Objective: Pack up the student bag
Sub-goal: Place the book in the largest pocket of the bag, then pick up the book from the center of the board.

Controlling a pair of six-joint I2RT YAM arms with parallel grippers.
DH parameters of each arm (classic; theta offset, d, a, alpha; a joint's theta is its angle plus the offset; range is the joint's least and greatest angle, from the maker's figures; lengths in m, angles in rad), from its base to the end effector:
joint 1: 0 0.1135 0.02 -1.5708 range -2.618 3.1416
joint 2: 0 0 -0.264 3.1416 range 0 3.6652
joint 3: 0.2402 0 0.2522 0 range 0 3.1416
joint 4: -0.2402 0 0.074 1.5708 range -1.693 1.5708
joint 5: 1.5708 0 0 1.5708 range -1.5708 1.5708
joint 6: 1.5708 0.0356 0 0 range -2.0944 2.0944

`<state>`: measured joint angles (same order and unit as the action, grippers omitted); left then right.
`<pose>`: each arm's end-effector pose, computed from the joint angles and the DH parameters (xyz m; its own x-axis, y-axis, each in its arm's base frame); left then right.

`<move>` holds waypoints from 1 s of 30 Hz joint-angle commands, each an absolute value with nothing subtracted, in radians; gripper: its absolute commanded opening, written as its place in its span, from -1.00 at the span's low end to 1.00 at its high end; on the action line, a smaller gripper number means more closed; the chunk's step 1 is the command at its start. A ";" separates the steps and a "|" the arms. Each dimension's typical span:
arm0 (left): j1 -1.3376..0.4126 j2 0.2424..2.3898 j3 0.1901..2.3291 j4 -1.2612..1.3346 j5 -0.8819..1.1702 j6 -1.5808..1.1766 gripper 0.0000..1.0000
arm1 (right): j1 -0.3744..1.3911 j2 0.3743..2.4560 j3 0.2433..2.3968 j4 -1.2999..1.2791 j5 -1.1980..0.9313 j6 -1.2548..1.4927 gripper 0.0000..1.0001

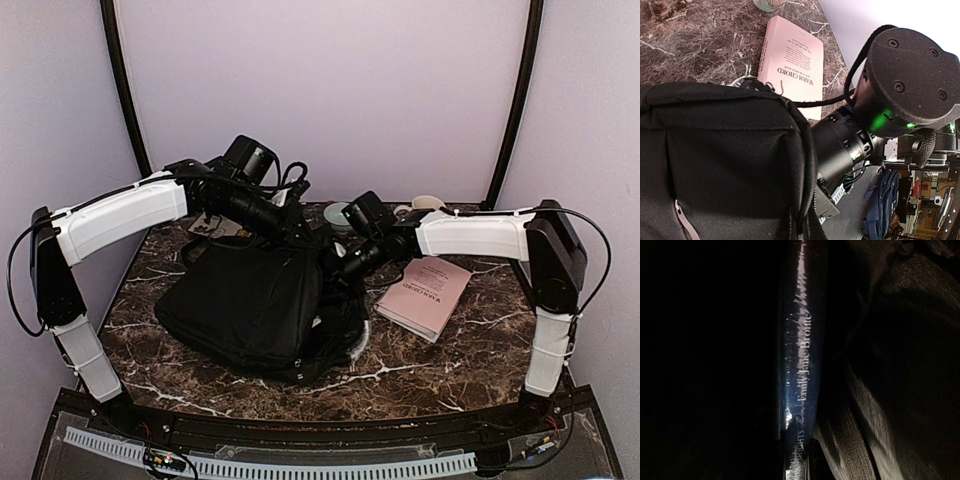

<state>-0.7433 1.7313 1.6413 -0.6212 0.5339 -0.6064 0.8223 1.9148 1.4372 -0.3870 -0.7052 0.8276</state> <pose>0.2755 -0.2778 0.3435 -0.8887 0.1505 -0.4332 0.4380 0.5581 -0.7047 0.2688 0.3233 0.2258 -0.9720 -0.2226 -0.0760 -0.1900 0.5526 0.8115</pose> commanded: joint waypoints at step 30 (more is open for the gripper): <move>-0.715 1.802 1.716 -0.719 0.405 -0.462 -1.00 | 0.419 1.198 1.016 -0.849 -0.111 0.900 0.91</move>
